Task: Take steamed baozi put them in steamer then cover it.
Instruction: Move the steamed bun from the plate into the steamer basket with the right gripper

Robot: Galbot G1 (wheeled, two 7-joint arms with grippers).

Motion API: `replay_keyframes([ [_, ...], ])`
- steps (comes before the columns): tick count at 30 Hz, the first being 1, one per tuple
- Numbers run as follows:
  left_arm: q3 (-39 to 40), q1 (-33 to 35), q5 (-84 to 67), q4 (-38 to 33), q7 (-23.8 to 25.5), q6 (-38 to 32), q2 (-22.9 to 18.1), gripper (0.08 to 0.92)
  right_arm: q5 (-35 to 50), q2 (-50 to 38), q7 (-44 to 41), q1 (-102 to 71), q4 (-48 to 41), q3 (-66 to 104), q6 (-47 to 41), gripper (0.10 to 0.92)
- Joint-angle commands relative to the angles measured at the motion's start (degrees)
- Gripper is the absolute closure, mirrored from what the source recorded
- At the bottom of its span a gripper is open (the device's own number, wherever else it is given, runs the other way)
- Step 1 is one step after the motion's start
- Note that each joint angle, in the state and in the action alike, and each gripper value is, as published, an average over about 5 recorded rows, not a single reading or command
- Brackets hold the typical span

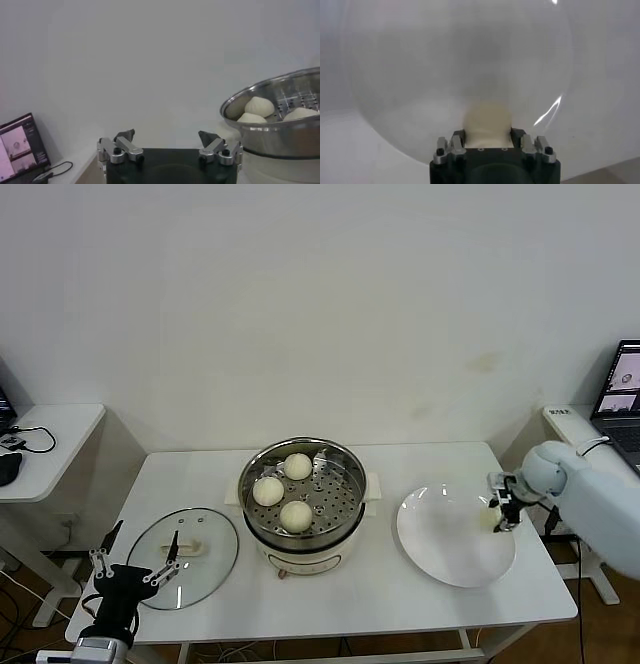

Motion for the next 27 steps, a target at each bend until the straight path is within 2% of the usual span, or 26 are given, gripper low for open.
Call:
replay_keyframes([
  [1, 0.1, -0.07, 0.0, 0.0, 0.01, -0.02, 0.24, 0.177, 8.95, -4.31, 0.02, 14.53, 7.42, -10.3, -2.26, 0.448],
  [7, 0.53, -0.59, 0.07, -0.16, 0.06, 0.15, 0.67, 0.177, 17.51, -2.59, 0.73, 27.32, 11.64, -19.08, -4.48, 0.444],
  [14, 0.32, -0.8, -0.27, 0.23, 0.07, 0.12, 1.49, 0.177, 29.08, 4.97, 3.59, 40.51, 16.81, -28.9, -10.22, 0.44],
  [27, 0.21, -1.47, -0.45, 1.1, 0.04, 0.01, 1.35, 0.177, 43.16, 23.26, 11.25, 42.15, 16.71, -34.48, -19.6, 0.436],
])
